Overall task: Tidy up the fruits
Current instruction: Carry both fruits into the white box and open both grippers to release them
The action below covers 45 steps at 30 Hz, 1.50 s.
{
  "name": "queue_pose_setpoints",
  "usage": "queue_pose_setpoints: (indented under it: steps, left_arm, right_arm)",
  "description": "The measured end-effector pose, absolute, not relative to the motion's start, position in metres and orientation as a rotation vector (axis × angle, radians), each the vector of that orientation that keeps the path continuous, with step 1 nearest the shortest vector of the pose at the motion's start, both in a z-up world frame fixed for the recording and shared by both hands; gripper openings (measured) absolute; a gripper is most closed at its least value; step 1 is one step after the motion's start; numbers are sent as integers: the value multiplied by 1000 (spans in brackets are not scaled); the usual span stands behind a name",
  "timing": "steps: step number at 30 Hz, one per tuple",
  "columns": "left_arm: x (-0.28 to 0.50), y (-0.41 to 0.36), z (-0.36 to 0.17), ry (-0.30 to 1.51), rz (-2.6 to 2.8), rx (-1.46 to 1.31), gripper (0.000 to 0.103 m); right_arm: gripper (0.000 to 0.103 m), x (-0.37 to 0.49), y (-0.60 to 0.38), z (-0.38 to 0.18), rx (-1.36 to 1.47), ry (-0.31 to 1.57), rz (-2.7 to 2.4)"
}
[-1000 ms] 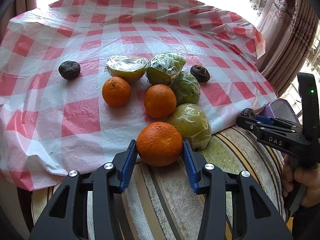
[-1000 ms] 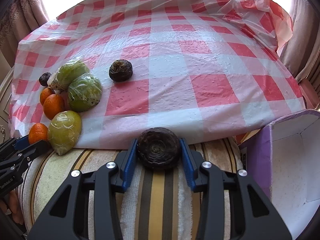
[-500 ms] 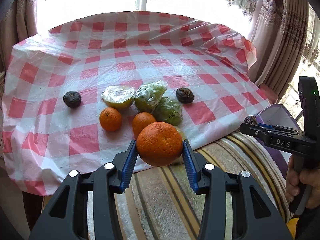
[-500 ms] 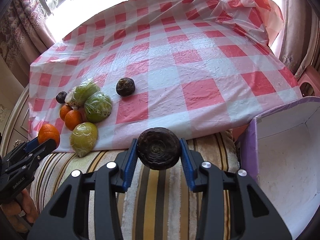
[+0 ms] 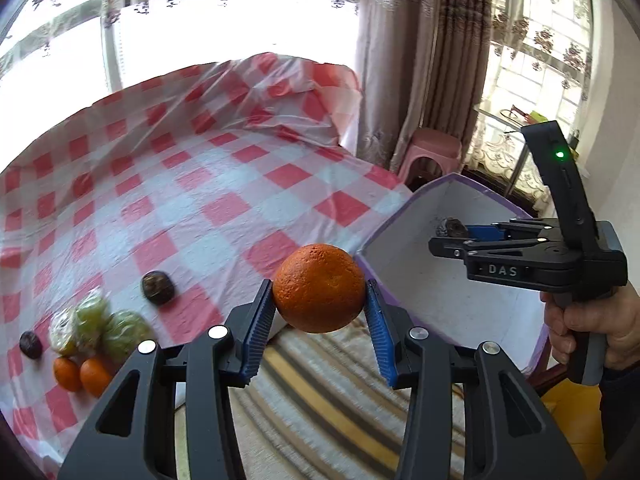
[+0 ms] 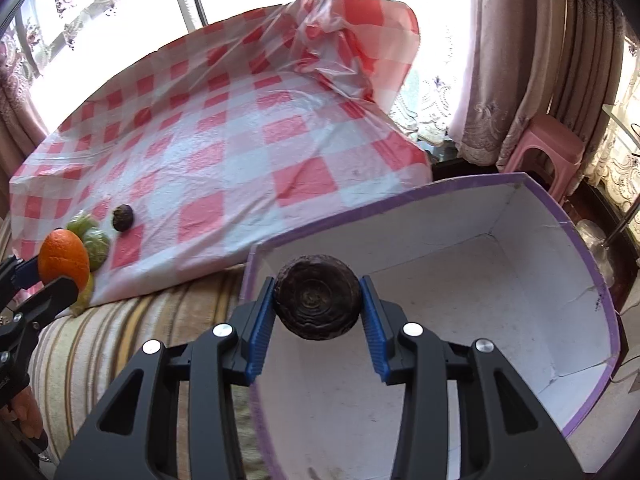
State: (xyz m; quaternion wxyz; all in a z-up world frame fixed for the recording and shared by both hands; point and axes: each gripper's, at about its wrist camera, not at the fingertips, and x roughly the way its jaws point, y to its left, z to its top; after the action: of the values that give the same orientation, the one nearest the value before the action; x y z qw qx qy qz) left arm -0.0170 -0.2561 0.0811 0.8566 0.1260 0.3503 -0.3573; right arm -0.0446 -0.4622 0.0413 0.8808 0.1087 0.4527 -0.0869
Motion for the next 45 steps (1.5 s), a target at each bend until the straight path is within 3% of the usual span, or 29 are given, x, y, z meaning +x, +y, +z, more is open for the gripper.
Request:
queue_pose_setpoints:
  steps: [11,20,32,40,42,45]
  left_arm:
    - [-11,-396,9,863,-909,546,43]
    - [9,-431,-36,970,-831,721,43]
    - [4,-454,-73,861,-665,1007,46]
    - [3,-455,-72,853,-672,998,51]
    - [0,-454,-69,842,-675,990,62]
    - [-4,-451,-63,814,-692,973,77]
  right_arm:
    - [42,-23,-528,-17,153,1126,-315]
    - [42,6,-550,-55,152,1254,-338]
    - [43,24,-555,-92,194,1349,-325]
    - [64,28,-556,-91,204,1335,-339]
    - [76,24,-557,-86,198,1305,-354]
    - [83,21,-558,-75,193,1262,-384]
